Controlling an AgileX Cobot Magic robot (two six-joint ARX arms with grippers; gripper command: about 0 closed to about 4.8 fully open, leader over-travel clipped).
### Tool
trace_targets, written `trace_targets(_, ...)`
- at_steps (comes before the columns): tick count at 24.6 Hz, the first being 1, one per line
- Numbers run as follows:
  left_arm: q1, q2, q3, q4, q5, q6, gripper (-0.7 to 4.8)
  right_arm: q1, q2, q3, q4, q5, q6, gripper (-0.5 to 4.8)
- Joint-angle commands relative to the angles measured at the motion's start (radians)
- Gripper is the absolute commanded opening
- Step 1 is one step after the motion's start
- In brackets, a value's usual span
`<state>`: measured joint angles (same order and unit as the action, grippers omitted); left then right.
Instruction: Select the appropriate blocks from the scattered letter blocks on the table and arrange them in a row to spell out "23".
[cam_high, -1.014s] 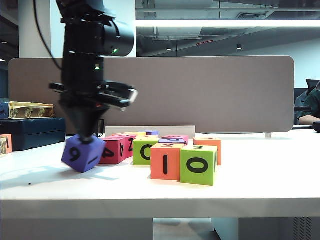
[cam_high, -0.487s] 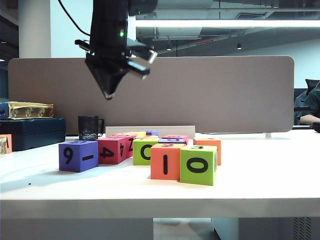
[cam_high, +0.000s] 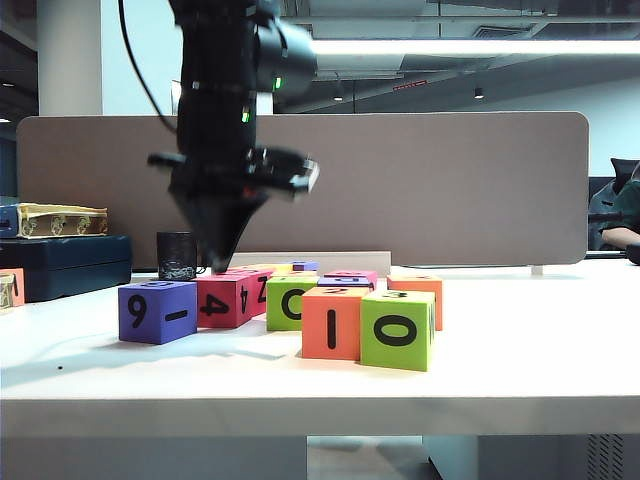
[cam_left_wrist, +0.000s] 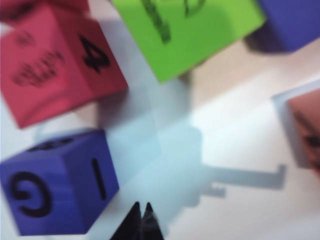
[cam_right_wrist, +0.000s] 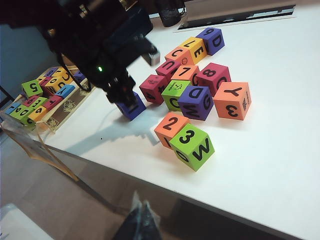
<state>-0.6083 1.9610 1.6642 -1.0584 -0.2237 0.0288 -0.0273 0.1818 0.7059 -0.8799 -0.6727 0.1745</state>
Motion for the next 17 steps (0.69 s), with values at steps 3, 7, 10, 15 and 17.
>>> trace_targets(3,0.040,0.009,-0.055,0.032,0.000,-0.003,-0.06,-0.001,0.002,0.003,0.018,0.001,0.000,-0.01)
trace_targets(7,0.079,0.009,-0.074,0.048,0.000,-0.003,-0.07,-0.001,0.002,0.003,0.018,0.001,0.000,-0.01)
trace_targets(10,0.126,0.009,-0.076,0.065,-0.011,-0.002,-0.06,-0.001,0.002,0.003,0.018,0.002,0.000,-0.01)
trace_targets(15,0.189,0.009,-0.076,0.144,-0.082,0.006,-0.06,-0.001,0.002,0.003,0.017,0.001,0.000,-0.01)
trace_targets(17,0.210,0.009,-0.076,0.166,-0.091,0.009,-0.06,-0.001,0.002,0.003,0.017,0.001,0.000,-0.01)
